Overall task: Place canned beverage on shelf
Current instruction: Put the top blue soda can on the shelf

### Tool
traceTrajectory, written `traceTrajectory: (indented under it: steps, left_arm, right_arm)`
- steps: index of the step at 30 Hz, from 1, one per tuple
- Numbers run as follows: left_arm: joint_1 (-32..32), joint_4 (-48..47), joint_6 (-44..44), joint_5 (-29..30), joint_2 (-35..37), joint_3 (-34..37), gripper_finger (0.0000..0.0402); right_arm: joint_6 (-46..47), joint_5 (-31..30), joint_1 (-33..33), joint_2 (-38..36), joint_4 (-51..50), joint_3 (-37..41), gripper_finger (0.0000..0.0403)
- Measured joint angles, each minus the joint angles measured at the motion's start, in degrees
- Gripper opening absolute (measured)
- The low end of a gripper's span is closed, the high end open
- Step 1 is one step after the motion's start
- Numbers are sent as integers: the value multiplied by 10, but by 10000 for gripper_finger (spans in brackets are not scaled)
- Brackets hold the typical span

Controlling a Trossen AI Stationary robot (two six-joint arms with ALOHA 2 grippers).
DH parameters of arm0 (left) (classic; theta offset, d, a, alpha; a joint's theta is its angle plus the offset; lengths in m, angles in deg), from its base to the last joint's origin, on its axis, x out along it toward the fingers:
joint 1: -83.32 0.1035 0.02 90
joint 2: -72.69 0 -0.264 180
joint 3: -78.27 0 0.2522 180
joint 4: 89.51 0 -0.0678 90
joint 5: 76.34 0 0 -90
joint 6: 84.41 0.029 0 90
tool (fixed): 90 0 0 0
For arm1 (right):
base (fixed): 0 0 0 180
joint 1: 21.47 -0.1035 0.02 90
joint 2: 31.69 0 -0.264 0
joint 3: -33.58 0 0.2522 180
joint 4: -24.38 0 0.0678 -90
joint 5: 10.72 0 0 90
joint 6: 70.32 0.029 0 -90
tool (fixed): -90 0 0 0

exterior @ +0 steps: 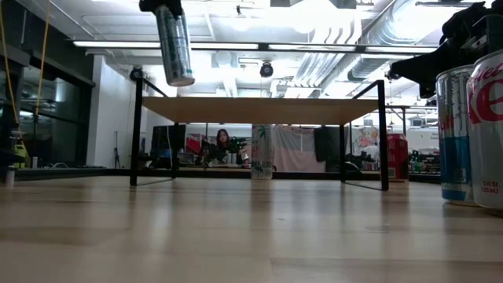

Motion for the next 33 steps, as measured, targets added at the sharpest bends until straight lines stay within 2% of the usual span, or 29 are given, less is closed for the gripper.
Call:
traceTrajectory:
  steps: [9,13,24,33]
  left_arm:
    - [2,1,30,-1,-39,0,162]
    - [4,1,30,-20,-58,0,162]
    - [4,2,45,-30,-65,-2,164]
    - [5,-5,46,-13,-68,1,217]
  right_arm:
    - [0,0,0,0,0,0,0]
    - [0,0,0,0,0,0,0]
    - [0,0,0,0,0,0,0]
    - [0,0,0,0,0,0,0]
